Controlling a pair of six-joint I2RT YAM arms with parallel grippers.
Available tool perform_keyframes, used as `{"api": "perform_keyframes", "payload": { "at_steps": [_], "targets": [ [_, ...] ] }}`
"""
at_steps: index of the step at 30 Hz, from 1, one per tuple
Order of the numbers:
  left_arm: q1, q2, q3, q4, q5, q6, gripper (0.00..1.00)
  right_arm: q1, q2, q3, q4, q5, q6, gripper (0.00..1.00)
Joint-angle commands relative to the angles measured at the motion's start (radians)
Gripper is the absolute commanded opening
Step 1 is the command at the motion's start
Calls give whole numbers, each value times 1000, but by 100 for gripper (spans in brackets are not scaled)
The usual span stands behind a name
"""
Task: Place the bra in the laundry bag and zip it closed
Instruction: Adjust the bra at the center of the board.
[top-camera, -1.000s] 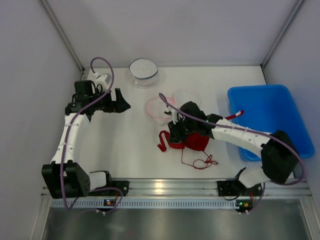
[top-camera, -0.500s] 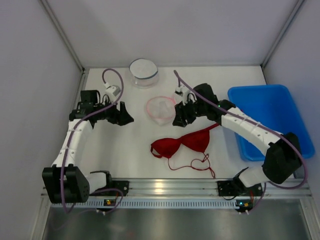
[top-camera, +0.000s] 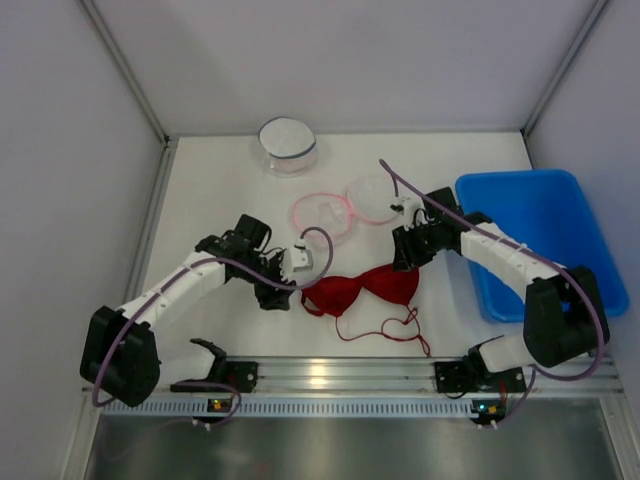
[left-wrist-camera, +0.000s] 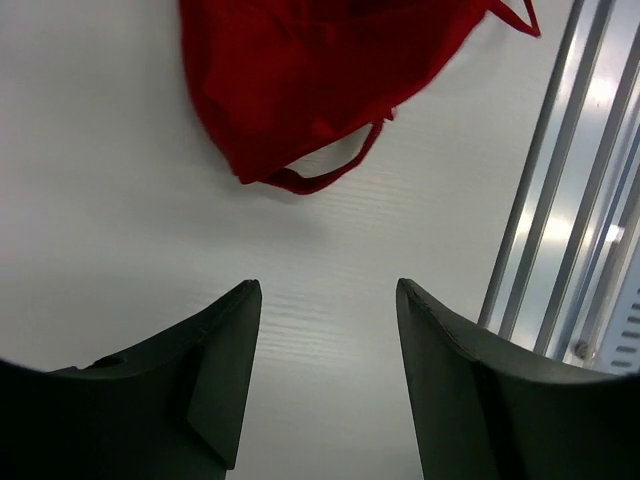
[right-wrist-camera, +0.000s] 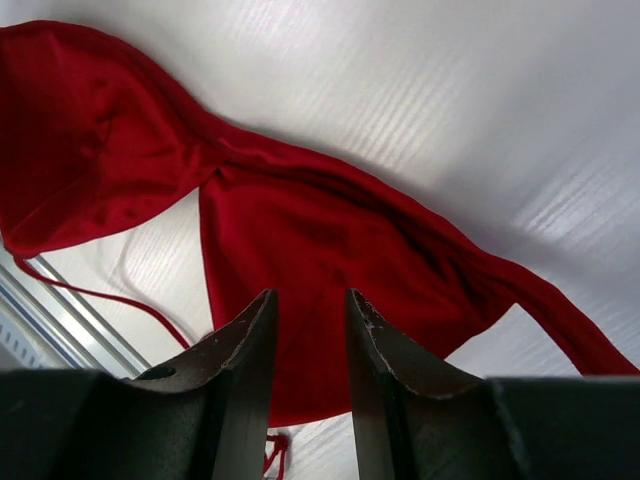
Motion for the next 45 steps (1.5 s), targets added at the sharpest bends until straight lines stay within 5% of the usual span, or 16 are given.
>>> {"api": "perform_keyframes", "payload": {
  "at_steps": [1, 6, 18, 24, 26, 29, 39, 42, 45],
  "targets": [
    [-98, -43, -21, -12, -25, 214, 62, -26, 18, 10, 17, 3, 0, 33],
    [-242, 26, -2, 51, -48, 233, 63, -29, 60, 16, 19, 20, 7, 33],
    [-385, 302, 110, 92, -108, 299, 64, -30, 133, 56, -10, 68, -2, 31],
    [-387, 264, 53, 57, -253, 420, 34, -30, 156, 64, -22, 88, -9, 27],
    [-387, 212, 22, 23, -348, 478, 17, -30, 166, 67, -25, 83, -9, 26],
    [-371, 159, 8, -87, -456, 593, 9, -30, 167, 71, -27, 66, -8, 24],
    [-269, 29, 46, -150, -678, 817, 15, 49, 175, 64, -4, 57, 1, 19],
    [-226, 31, 97, -123, -691, 843, 46, 52, 193, 76, -4, 52, 6, 18],
    [-181, 48, 128, -20, -704, 802, 58, 59, 204, 85, -2, 60, 7, 18]
  ]
}}
